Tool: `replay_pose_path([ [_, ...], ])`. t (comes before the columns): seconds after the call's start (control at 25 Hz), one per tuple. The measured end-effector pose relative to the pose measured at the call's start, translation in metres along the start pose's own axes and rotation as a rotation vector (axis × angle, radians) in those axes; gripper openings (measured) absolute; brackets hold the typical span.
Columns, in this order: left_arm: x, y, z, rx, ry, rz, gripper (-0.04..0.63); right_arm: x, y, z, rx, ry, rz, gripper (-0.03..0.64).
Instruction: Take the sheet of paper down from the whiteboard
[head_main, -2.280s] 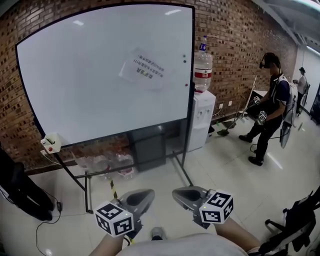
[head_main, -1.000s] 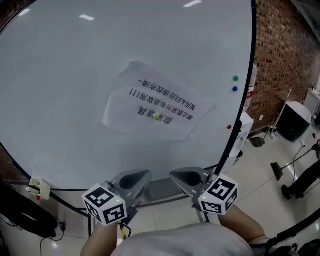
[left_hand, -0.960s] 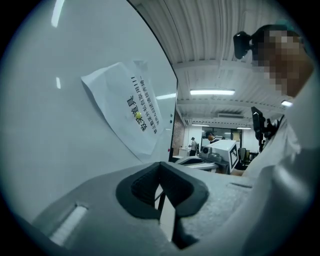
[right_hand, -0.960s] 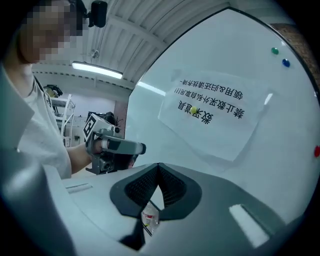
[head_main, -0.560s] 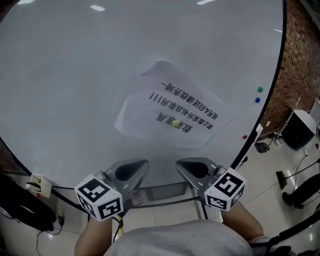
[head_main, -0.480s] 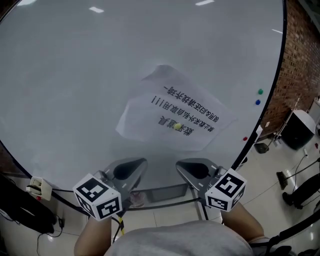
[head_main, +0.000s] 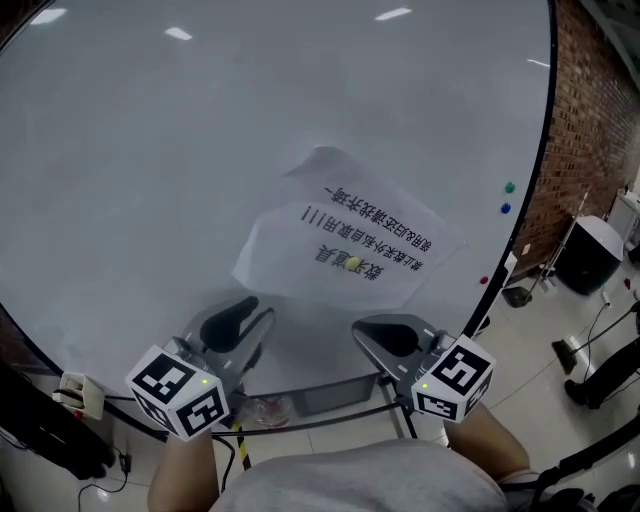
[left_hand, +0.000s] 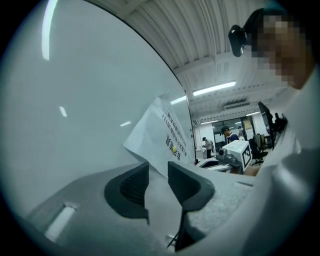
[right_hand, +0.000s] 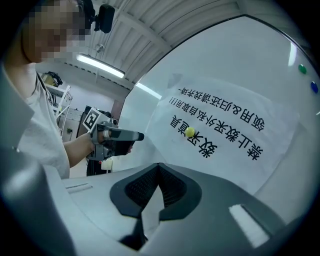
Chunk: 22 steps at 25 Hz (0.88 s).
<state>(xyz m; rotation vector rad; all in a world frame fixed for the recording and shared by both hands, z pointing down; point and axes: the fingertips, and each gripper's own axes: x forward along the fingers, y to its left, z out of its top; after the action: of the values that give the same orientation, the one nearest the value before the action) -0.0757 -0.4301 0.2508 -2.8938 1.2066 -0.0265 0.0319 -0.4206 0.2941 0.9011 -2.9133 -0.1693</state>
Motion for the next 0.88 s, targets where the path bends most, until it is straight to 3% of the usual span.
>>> replay_pose_path([
  [0.16,0.002,0.005,0.001,-0.051,-0.020,-0.010,0.112,0.000,0.000,0.000,0.003,-0.002,-0.005,-0.002],
  [0.64,0.014,0.008,0.006,-0.092,-0.062,-0.060,0.106,0.000,-0.003,0.000,-0.012,-0.004,-0.018,-0.002],
  [0.8,0.017,0.012,0.009,-0.097,-0.096,-0.065,0.003,0.003,-0.006,-0.001,-0.016,0.000,-0.020,-0.002],
  [0.88,0.018,0.014,0.009,-0.107,-0.102,-0.066,0.002,0.003,-0.009,0.000,-0.019,-0.003,-0.024,-0.002],
])
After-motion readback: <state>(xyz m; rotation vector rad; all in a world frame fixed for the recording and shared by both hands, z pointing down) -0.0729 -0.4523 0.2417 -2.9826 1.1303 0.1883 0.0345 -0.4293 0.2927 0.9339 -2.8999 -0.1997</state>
